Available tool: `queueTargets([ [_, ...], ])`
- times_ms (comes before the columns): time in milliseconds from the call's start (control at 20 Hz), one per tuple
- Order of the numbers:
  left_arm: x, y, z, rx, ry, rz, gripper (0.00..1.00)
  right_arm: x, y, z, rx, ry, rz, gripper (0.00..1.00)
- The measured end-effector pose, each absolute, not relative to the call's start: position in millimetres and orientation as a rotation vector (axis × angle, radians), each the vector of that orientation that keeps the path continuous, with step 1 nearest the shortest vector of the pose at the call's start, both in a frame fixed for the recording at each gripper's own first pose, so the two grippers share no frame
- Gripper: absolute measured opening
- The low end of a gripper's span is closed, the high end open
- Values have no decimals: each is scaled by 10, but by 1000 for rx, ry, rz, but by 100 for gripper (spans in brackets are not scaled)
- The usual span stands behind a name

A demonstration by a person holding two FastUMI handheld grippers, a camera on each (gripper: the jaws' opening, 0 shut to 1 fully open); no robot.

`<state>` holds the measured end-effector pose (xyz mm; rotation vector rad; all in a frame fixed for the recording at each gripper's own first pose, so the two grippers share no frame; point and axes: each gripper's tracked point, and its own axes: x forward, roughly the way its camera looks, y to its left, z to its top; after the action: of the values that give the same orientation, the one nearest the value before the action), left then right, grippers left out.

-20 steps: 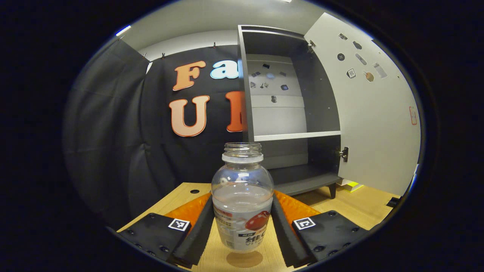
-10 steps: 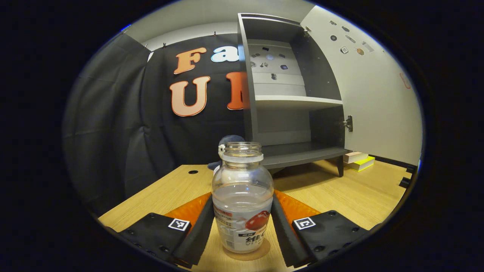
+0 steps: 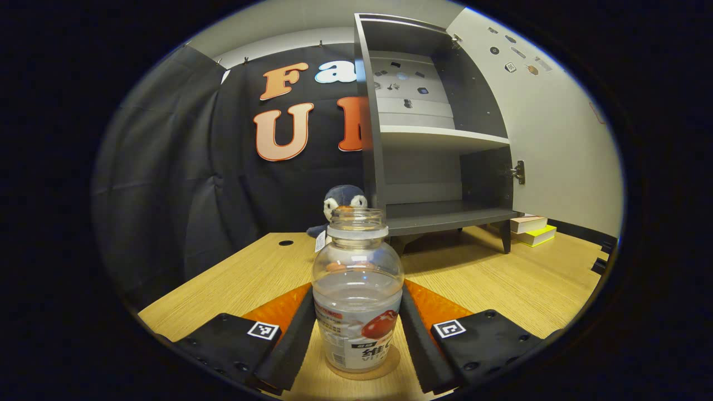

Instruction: Open the cabinet door with the right hand, grasp the bottle in the cabinet with the left hand and place it on the coaster, then close the cabinet door with the right hand.

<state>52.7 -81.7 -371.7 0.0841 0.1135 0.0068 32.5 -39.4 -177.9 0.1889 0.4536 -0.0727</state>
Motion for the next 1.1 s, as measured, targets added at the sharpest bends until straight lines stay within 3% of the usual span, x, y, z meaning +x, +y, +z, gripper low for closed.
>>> queueTargets([
  [500, 423, -793, -3441, 86, 88, 24, 95, 190, -353, -1787, 215, 453, -43, 42],
  [1100, 152, -792, -2819, 112, 30, 40, 95, 17, -328, -1564, 252, 381, 4, 42],
])
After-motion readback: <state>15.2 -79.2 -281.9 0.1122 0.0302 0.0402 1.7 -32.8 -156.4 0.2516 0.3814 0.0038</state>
